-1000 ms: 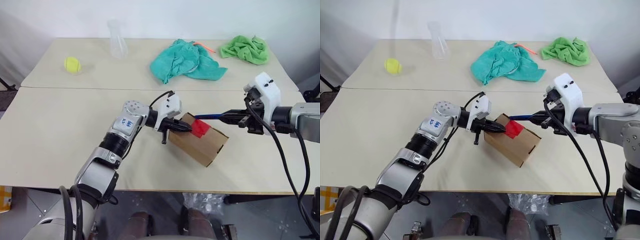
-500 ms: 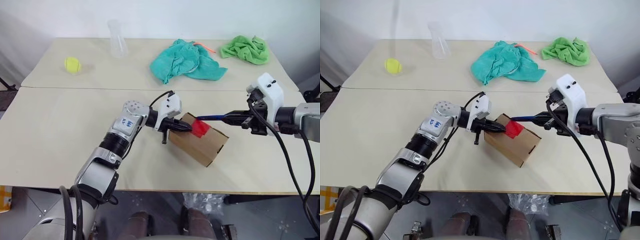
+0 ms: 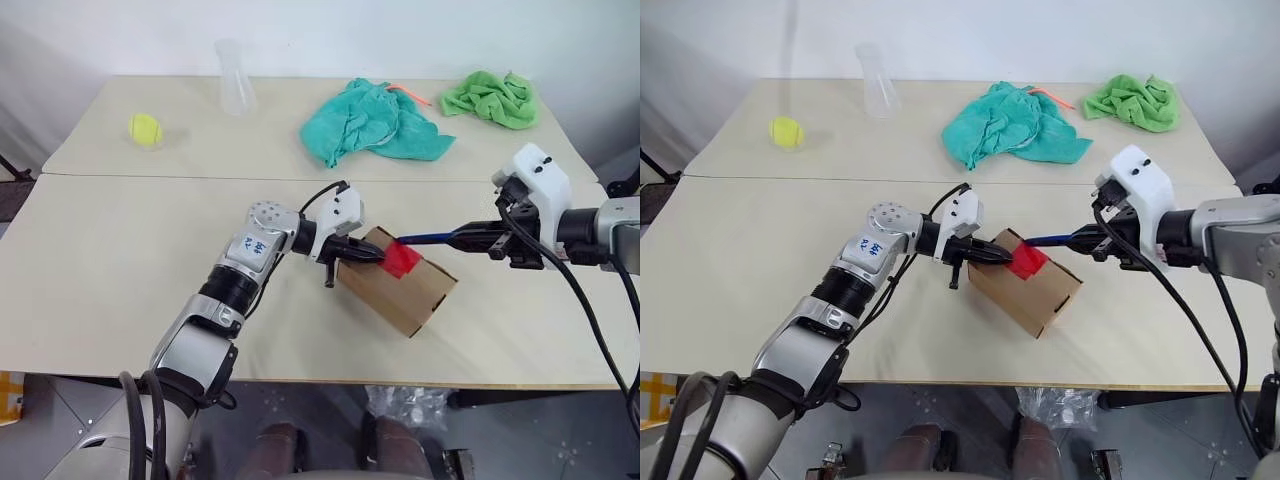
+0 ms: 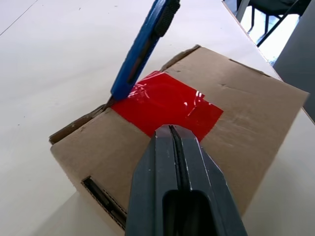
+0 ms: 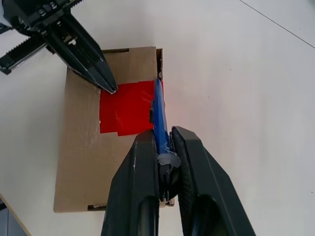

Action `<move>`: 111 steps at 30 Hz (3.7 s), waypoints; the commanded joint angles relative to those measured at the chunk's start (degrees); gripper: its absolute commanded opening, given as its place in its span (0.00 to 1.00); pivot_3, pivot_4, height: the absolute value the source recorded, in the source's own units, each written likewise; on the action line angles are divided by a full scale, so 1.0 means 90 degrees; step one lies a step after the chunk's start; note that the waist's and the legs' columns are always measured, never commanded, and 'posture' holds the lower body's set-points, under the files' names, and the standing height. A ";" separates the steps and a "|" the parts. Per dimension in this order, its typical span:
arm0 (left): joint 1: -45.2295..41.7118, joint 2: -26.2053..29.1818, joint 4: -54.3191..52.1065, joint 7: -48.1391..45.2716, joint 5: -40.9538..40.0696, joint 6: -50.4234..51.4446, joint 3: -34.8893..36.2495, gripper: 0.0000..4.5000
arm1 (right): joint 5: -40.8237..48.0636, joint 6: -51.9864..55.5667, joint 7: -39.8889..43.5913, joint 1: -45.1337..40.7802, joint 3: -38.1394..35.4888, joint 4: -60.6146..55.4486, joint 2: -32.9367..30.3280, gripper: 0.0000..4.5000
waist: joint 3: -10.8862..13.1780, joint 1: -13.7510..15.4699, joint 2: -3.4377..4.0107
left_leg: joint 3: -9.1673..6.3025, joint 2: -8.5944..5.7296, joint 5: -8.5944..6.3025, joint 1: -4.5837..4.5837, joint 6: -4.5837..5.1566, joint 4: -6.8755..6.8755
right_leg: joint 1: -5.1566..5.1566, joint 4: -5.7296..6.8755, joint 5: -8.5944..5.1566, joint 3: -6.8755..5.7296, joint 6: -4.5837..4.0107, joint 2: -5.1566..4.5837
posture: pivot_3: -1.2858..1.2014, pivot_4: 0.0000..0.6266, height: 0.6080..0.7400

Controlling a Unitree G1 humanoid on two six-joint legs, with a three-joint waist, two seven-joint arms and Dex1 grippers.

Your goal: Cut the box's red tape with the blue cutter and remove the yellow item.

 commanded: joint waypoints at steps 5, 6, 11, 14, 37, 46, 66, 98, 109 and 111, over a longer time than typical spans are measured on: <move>0.0078 0.0005 -0.0090 0.0104 0.0100 0.0029 0.0003 0.00 | 0.0063 0.0015 0.0266 -0.0108 0.0098 -0.0035 -0.0236 0.03 | 0.0000 0.0000 0.0000 | 0.0000 0.0000 0.0000 0.0000 0.0000 0.0000 | 0.0000 0.0000 0.0000 0.0000 0.0000 0.0000 | 0.52 0.24 1.00; 0.0081 0.0007 -0.0094 0.0103 0.0128 0.0034 -0.0028 0.00 | 0.0071 0.0040 0.0259 -0.0136 0.0099 -0.0046 -0.0226 0.03 | 0.0000 0.0000 0.0000 | 0.0000 0.0000 0.0000 0.0000 0.0000 0.0000 | 0.0000 0.0000 0.0000 0.0000 0.0000 0.0000 | 0.52 0.24 1.00; 0.0050 0.0093 -0.0195 0.0096 0.0436 0.0291 -0.0323 0.00 | 0.0114 0.0150 0.0219 -0.0211 0.0074 -0.0106 -0.0161 0.03 | 0.0000 0.0001 0.0000 | 0.0000 0.0000 0.0000 0.0000 0.0000 0.0000 | 0.0000 0.0000 0.0000 0.0000 0.0000 -0.0001 | 0.52 0.24 1.00; 0.0003 0.0224 -0.0313 0.0039 0.0753 0.0558 -0.0650 0.00 | 0.0130 0.0205 0.0208 -0.0223 0.0056 -0.0148 -0.0134 0.03 | 0.0000 0.0002 0.0000 | 0.0000 0.0000 0.0000 0.0001 0.0000 0.0000 | 0.0001 0.0000 0.0000 0.0000 0.0000 -0.0001 | 0.52 0.24 1.00; -0.0135 0.0447 -0.0584 0.0409 0.1418 0.1412 -0.1307 0.00 | 0.0346 0.0691 0.0467 -0.0174 0.0100 -0.0482 -0.0477 0.03 | -0.0006 0.0008 -0.0005 | -0.0003 0.0003 -0.0002 0.0020 -0.0002 0.0000 | 0.0019 0.0000 0.0000 0.0005 -0.0001 -0.0004 | 0.52 0.24 1.00; -0.0120 0.0454 -0.0558 0.0428 0.1408 0.1418 -0.1325 0.00 | 0.0498 0.0758 0.0614 -0.0010 0.0032 -0.0595 -0.0742 0.03 | -0.0014 0.0009 -0.0014 | -0.0003 0.0004 -0.0002 0.0026 -0.0002 0.0001 | 0.0023 0.0000 0.0000 0.0006 -0.0001 -0.0006 | 0.52 0.24 1.00; -0.0243 0.0344 -0.0240 0.0581 0.1367 0.1380 -0.1268 0.00 | 0.1133 0.0771 0.0855 0.0688 -0.0520 -0.0787 -0.1743 0.03 | -0.0024 0.0060 -0.0029 | -0.0006 0.0007 -0.0006 0.0026 -0.0002 0.0000 | 0.0024 -0.0006 0.0000 0.0006 -0.0002 -0.0009 | 0.52 0.24 1.00; -0.0672 -0.0050 -0.0048 0.0461 0.0779 0.0812 -0.0512 0.00 | -0.2335 -0.5393 -0.0711 0.5362 -0.2827 0.0783 0.2992 0.20 | -0.0058 0.0117 -0.0022 | 0.0014 0.0033 0.0009 0.0046 0.0016 -0.0011 | 0.0084 -0.0114 0.0095 -0.0011 -0.0015 0.0028 | 0.52 0.24 1.00; -0.1561 0.0289 -0.0900 0.0359 -0.0134 0.2317 0.0593 0.00 | -0.2278 -0.5656 -0.0528 0.5901 -0.3106 0.0000 0.2443 0.99 | -0.0030 0.0121 0.0020 | 0.0017 0.0030 0.0010 0.0007 0.0026 -0.0021 | 0.0049 -0.0124 0.0094 -0.0014 -0.0016 0.0034 | 0.52 0.24 1.00; -0.1553 0.0573 -0.1193 0.0170 -0.0219 0.2796 0.0593 0.00 | -0.2162 -0.5464 -0.0682 0.5476 -0.3020 -0.0108 0.2205 1.00 | -0.0029 0.0071 0.0018 | 0.0020 0.0028 0.0008 0.0005 0.0030 -0.0021 | 0.0049 -0.0129 0.0094 -0.0013 -0.0016 0.0035 | 0.52 0.24 1.00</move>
